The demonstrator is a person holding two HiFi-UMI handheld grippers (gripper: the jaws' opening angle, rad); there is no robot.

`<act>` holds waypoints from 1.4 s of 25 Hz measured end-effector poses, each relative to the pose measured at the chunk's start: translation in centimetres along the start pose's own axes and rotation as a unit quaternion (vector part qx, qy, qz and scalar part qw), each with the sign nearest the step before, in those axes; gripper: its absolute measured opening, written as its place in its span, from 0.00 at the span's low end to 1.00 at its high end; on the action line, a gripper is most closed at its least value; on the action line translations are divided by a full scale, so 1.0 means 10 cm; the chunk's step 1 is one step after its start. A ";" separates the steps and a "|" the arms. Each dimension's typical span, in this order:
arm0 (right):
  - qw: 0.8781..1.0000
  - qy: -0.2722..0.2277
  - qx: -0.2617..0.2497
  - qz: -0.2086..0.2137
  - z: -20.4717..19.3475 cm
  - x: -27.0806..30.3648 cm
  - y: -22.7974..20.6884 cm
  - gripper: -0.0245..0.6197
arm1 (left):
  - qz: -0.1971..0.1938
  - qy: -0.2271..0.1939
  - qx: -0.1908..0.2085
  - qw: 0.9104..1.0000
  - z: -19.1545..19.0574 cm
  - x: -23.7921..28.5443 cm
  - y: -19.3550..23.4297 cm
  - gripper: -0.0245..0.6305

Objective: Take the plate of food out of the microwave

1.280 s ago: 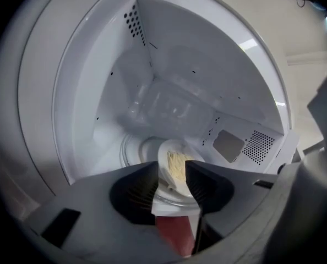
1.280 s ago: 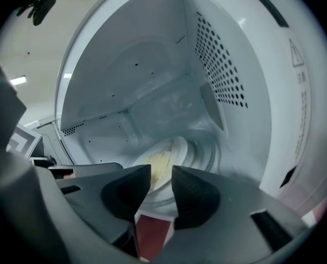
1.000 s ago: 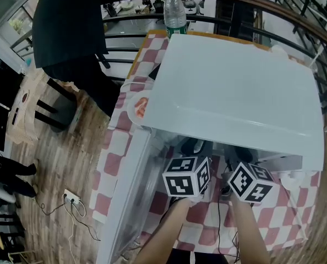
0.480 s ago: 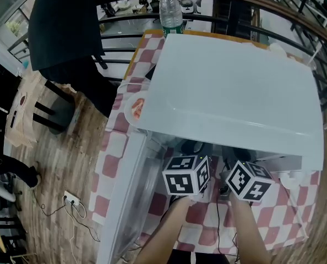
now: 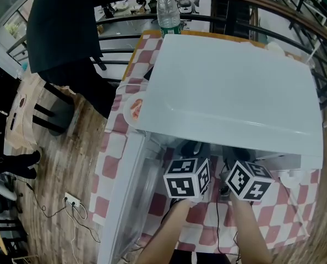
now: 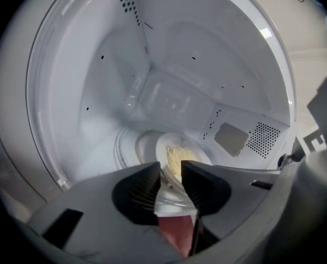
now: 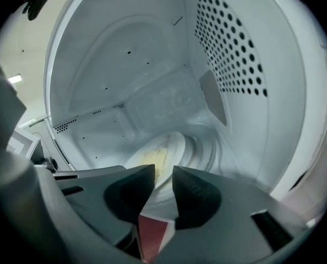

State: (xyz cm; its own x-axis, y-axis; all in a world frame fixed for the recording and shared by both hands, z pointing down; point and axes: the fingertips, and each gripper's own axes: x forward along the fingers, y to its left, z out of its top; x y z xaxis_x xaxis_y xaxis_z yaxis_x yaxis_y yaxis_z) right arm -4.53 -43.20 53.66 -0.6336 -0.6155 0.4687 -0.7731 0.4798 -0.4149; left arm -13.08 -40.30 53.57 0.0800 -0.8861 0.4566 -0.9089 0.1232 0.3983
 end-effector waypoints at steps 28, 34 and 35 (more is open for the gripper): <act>1.000 0.005 0.029 0.002 -0.23 -0.41 0.06 0.18 | 0.016 -0.001 -0.044 0.999 -0.31 -0.49 -0.10 0.21; 0.998 -0.027 0.057 -0.014 -0.10 -0.42 -0.06 0.27 | 0.038 -0.029 -0.095 0.994 -0.22 -0.54 0.08 0.23; 0.998 -0.025 0.057 -0.015 -0.09 -0.41 -0.08 0.27 | 0.042 -0.030 -0.097 0.994 -0.20 -0.54 0.12 0.23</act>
State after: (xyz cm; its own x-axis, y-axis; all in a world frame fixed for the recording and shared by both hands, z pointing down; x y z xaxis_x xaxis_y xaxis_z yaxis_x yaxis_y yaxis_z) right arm -1.38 -40.53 52.76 -0.6058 -0.6599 0.4445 -0.7813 0.3880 -0.4888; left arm -13.74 -34.48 53.16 -0.0221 -0.8933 0.4488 -0.8147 0.2763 0.5098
